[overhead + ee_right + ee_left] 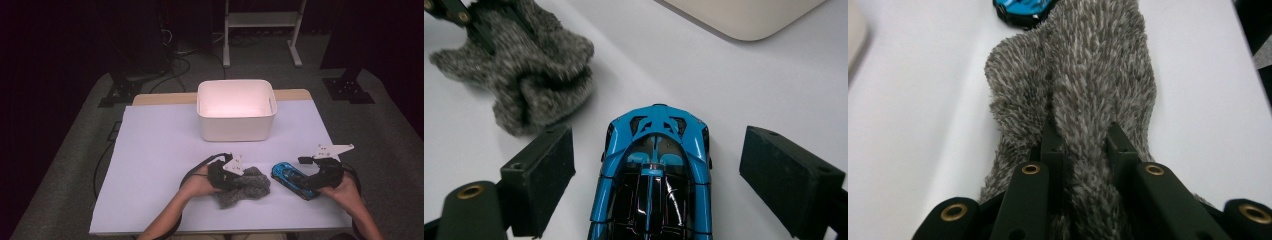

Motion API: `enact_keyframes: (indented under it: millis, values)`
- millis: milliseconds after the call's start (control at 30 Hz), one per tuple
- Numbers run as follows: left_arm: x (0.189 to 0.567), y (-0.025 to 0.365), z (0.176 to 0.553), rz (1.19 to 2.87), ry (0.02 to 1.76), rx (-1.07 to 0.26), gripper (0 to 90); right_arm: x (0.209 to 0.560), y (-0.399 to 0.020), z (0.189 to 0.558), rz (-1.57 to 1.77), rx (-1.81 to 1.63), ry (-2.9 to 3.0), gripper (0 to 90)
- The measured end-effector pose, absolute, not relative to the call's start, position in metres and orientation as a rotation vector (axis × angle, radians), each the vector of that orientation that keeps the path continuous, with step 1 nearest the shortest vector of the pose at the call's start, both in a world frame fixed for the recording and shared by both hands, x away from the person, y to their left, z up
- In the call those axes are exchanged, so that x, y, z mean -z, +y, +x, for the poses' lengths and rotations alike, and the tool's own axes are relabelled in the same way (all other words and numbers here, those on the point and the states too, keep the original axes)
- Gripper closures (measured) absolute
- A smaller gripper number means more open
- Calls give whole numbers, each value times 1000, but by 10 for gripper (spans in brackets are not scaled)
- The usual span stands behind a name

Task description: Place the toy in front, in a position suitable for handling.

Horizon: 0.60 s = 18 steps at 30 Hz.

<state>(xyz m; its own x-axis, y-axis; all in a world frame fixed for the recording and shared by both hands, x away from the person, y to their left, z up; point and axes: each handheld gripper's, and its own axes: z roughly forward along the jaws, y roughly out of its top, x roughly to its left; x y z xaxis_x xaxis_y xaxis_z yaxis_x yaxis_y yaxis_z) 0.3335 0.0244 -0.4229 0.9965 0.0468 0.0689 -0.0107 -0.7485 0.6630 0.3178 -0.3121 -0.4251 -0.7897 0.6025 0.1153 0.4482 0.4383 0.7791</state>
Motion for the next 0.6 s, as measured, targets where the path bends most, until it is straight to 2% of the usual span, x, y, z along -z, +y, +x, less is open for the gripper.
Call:
enact_keyframes:
  millis: [267,600]
  values:
    - [397,65,338,2399,68,-144,755,425,-311,317,928,-1279,2511,132]
    - [384,119,338,2397,158,-196,751,426,-308,317,923,-1280,2525,132]
